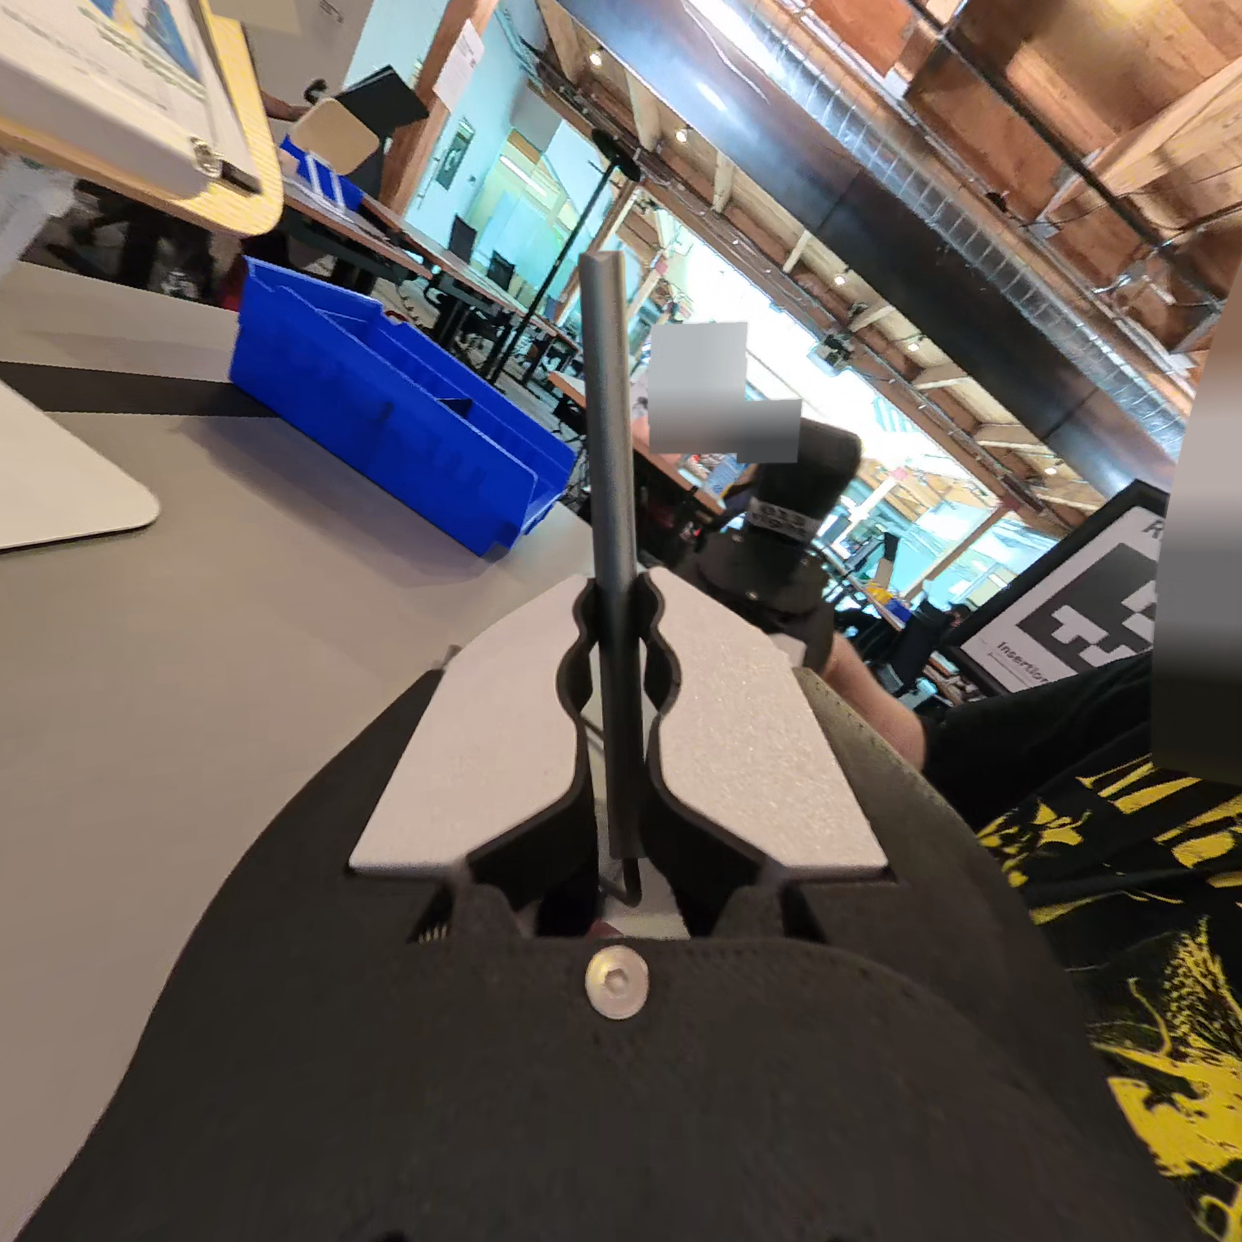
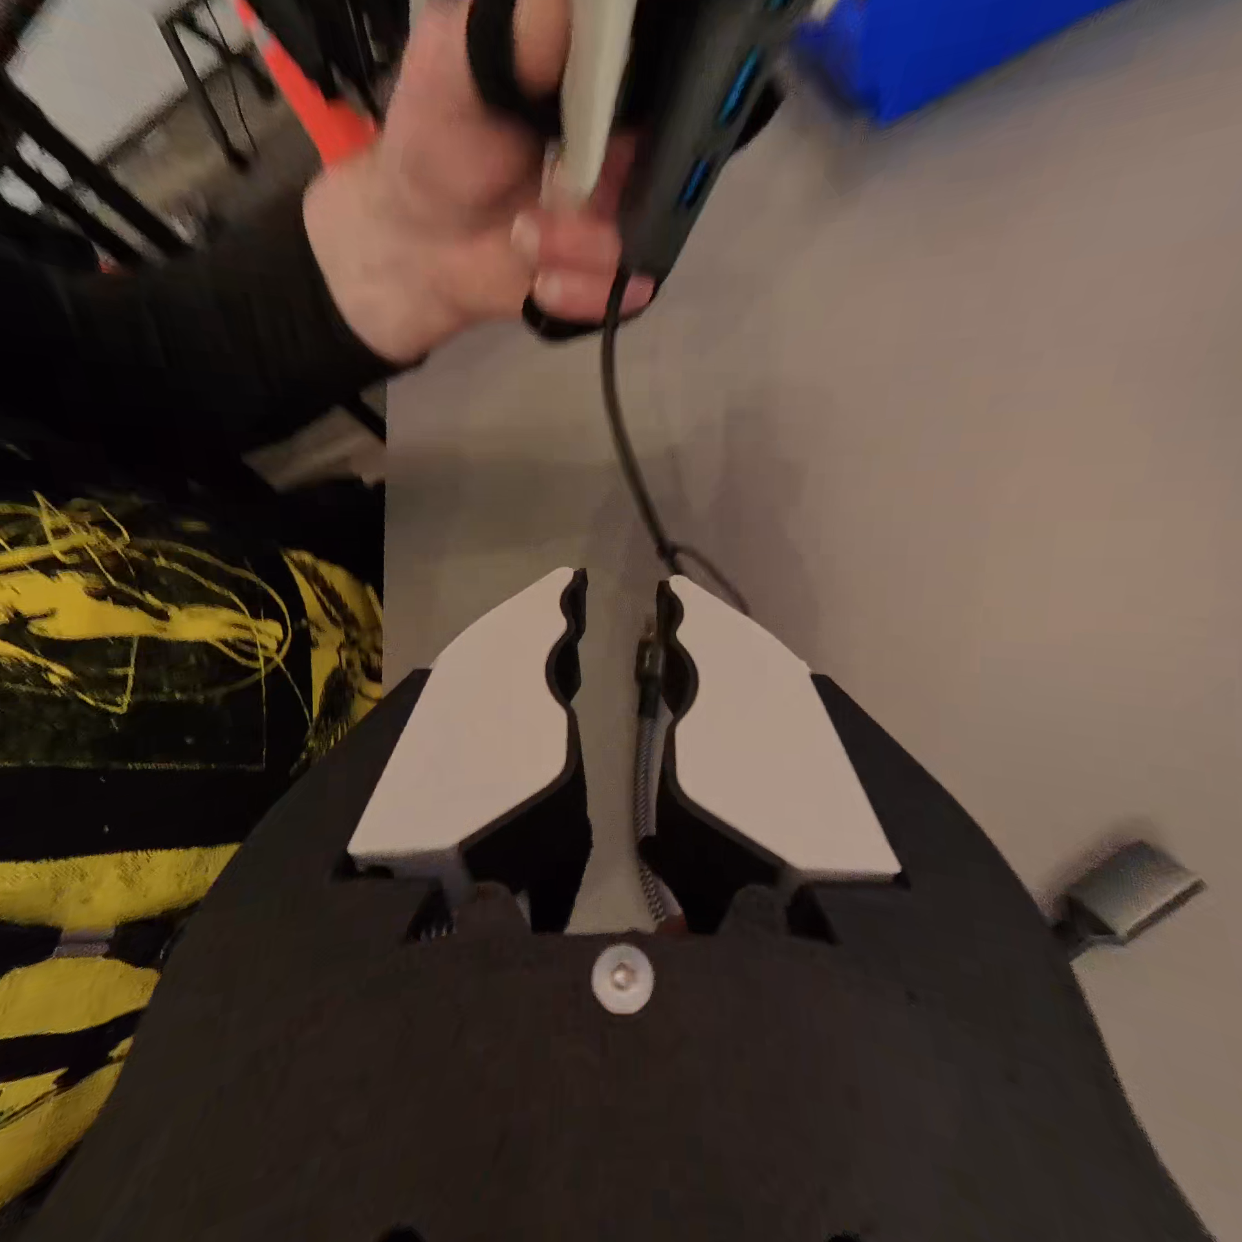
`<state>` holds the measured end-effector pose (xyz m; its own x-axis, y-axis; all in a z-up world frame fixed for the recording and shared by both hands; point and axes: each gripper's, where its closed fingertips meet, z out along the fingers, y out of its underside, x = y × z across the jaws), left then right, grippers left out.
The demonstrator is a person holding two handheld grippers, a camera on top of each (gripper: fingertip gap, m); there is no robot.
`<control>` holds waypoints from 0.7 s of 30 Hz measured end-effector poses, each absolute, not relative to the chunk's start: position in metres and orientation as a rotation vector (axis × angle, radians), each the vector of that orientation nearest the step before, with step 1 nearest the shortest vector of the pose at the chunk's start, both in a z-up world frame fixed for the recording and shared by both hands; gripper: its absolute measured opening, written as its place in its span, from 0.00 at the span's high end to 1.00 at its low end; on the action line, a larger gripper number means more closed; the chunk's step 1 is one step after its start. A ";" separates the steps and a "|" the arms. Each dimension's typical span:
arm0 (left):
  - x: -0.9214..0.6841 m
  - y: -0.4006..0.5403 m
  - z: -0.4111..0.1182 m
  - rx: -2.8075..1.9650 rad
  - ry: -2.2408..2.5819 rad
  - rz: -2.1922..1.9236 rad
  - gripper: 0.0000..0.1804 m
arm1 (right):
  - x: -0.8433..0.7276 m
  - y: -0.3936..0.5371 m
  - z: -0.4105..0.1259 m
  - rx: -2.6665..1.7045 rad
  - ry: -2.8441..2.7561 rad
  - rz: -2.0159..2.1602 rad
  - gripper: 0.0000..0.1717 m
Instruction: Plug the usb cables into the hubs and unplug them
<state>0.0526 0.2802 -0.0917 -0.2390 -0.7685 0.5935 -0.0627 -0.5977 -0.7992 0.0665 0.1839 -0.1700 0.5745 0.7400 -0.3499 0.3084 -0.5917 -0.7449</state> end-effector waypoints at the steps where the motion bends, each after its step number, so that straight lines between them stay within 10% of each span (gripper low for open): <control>1: 0.050 0.282 -0.094 -1.533 1.005 -1.872 0.94 | 0.061 0.175 -0.180 -2.212 -0.862 0.872 0.89; 21: 0.033 0.286 -0.100 -1.501 0.956 -1.896 0.94 | 0.041 0.175 -0.266 -2.403 -0.923 0.613 0.92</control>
<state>0.0334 0.2861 -0.1004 -0.2380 -0.7699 0.5921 -0.0183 -0.6059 -0.7953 0.0411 0.1748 -0.2655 0.6704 0.7056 -0.2296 0.4853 -0.6510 -0.5837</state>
